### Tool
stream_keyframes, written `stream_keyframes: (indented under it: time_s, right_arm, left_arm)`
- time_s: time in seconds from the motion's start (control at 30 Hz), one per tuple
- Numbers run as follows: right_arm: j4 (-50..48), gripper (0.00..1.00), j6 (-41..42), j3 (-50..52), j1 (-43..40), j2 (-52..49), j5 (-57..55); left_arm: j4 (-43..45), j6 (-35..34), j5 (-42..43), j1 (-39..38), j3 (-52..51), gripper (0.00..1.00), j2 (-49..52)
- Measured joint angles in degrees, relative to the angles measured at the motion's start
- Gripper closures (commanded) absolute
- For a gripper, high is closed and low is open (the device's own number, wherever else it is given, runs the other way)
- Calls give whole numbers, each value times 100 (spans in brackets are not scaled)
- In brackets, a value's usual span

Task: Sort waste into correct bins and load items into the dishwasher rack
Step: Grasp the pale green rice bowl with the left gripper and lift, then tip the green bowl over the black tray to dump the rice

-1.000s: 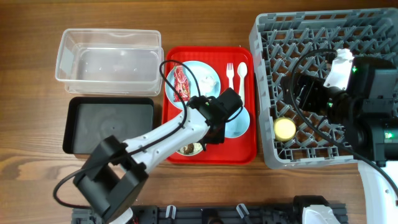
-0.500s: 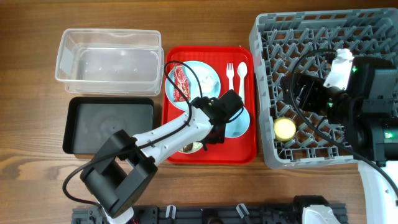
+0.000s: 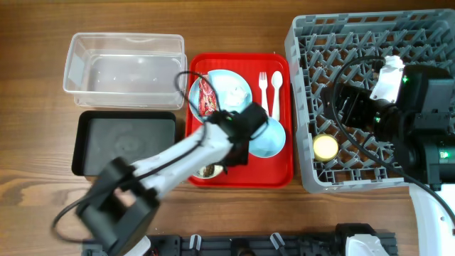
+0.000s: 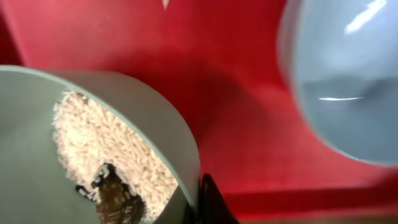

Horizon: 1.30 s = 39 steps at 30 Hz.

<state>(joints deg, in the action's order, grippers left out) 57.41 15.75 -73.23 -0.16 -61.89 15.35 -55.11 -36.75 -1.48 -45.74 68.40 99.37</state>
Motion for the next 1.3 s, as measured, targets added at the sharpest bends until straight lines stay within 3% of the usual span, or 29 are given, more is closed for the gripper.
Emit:
stream_keyframes:
  time_s: [0.13,0.2,0.3,0.4,0.63,0.97,1.3]
  right_arm:
    - [-7,0,0,0,0,0,-2]
    - [-11,0,0,0,0,0,-2]
    - [-31,0,0,0,0,0,-2]
    - [-46,0,0,0,0,0,-2]
    - [-72,0,50,0,0,0,-11]
    - [-90,0,52,0,0,0,-17]
    - [-114,0,52,0,0,0,-17]
  left_arm:
    - [-24,61,610,717,4,96,-1078]
    - [-153,118,933,1508,52,96,-1941]
    - [-498,435,1648,2527,68,96,-2415]
    - [-844,848,2251,3777,68,96,-2577]
    - [-890,2127,4258,5626,-306,96,-2251]
    - [-741,4234,6837,7114,-1488,96,-767]
    - [-887,5189,8295,7287,-1714,96,-101]
